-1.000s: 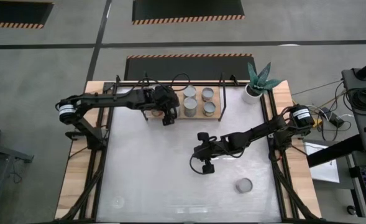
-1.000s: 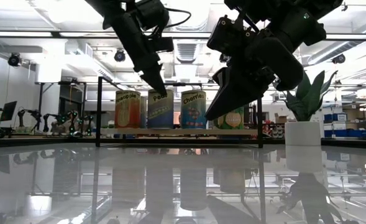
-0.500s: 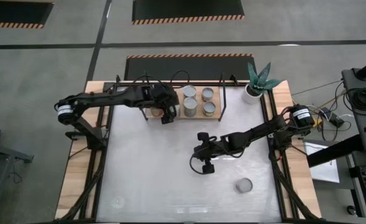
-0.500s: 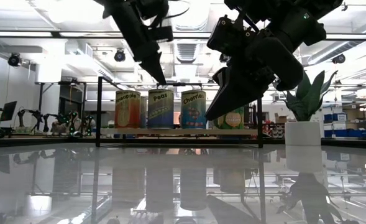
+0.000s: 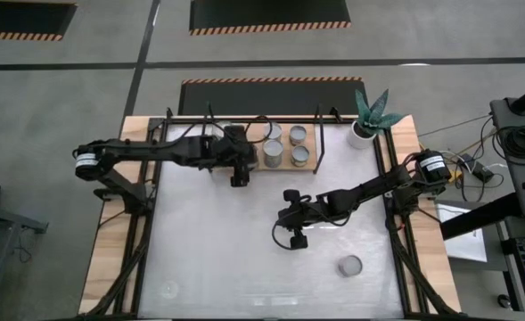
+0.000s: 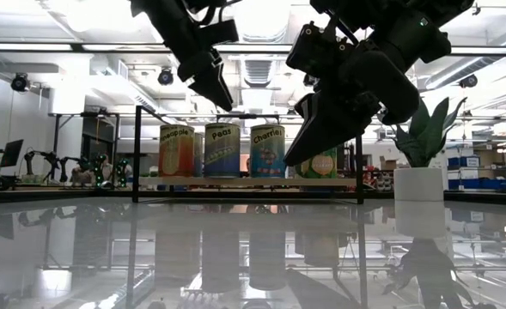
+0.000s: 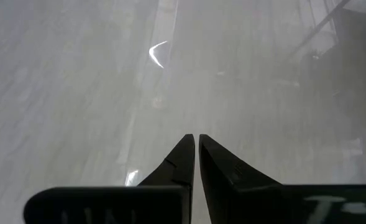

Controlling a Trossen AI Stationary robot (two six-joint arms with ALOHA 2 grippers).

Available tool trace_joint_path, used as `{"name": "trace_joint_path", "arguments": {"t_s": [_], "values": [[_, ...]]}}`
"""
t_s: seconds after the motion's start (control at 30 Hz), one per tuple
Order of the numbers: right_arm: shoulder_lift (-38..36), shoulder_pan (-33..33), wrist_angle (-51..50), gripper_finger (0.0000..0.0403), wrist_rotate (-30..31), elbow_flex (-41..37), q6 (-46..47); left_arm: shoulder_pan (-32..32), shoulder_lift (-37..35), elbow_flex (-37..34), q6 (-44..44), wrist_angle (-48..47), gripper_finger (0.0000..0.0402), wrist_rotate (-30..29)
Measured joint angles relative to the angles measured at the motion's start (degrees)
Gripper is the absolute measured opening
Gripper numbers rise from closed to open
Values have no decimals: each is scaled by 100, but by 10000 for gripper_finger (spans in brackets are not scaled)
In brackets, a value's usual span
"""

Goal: Pick and place cans onto a shelf
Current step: Put the canned saucy meatballs on the shelf

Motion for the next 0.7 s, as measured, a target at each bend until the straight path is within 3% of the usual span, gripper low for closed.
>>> {"name": "trace_joint_path", "arguments": {"t_s": [0.27,0.43,0.7], "values": [[0,0,-39,13,0,0,-4,42,-96,-56,102,285,228,-15],[0,0,-46,13,0,0,-9,145,-103,-397,498,785,150,-9],[0,1,-45,13,0,0,-35,407,-72,-602,349,893,27,-13]]}}
